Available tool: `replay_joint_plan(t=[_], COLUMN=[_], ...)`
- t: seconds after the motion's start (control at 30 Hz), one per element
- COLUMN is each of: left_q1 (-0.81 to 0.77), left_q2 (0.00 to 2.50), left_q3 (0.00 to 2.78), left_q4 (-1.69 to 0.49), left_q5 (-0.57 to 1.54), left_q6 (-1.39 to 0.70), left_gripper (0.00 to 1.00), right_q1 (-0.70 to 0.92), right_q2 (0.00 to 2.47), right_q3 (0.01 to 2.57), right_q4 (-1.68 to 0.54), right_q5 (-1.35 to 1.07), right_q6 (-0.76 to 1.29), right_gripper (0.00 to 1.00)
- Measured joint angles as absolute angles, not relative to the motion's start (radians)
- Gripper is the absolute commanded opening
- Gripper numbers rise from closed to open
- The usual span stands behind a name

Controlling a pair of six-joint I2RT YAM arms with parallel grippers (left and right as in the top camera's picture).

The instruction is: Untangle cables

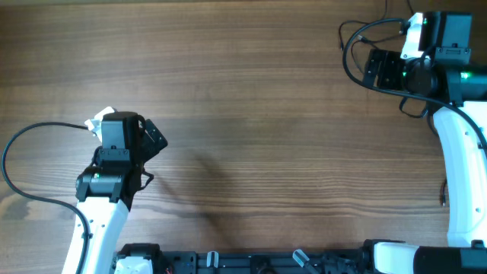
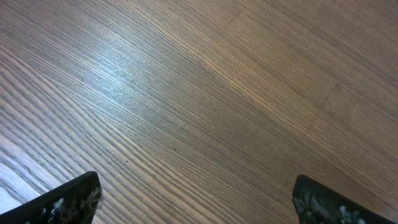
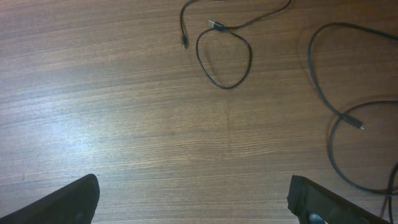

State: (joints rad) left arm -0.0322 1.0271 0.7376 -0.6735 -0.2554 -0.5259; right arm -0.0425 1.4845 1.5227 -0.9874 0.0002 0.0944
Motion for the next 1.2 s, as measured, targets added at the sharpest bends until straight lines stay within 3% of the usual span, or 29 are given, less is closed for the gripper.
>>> replay_joint_plan(t=[0.53, 0.73, 1.0, 1.2], left_q1=[-0.045, -0.045, -0.045, -0.043], left_q2=[0.947, 0.749, 0.489, 0.29], left_q3=[0.701, 0.497, 0.169, 0.039], left_q4=[-0.713, -0.5, -0.012, 0.13], left_q5=[-0.232, -0.16, -0.071, -0.069], left_q6=[-0.526, -0.526, -0.528, -0.529], left_gripper=[1.0, 1.0, 1.0, 1.0], right_q1=[-0.043, -0.043, -0.043, -0.043], right_q2=[1.485, 1.485, 1.485, 1.485], right_q3=[1.523, 1.523, 1.523, 1.523], right_q4=[-0.987, -0.987, -0.987, -0.987], right_q5=[0.0, 0.0, 0.0, 0.0], right_q6=[0.094, 0.094, 0.094, 0.094], right_gripper=[1.0, 1.0, 1.0, 1.0])
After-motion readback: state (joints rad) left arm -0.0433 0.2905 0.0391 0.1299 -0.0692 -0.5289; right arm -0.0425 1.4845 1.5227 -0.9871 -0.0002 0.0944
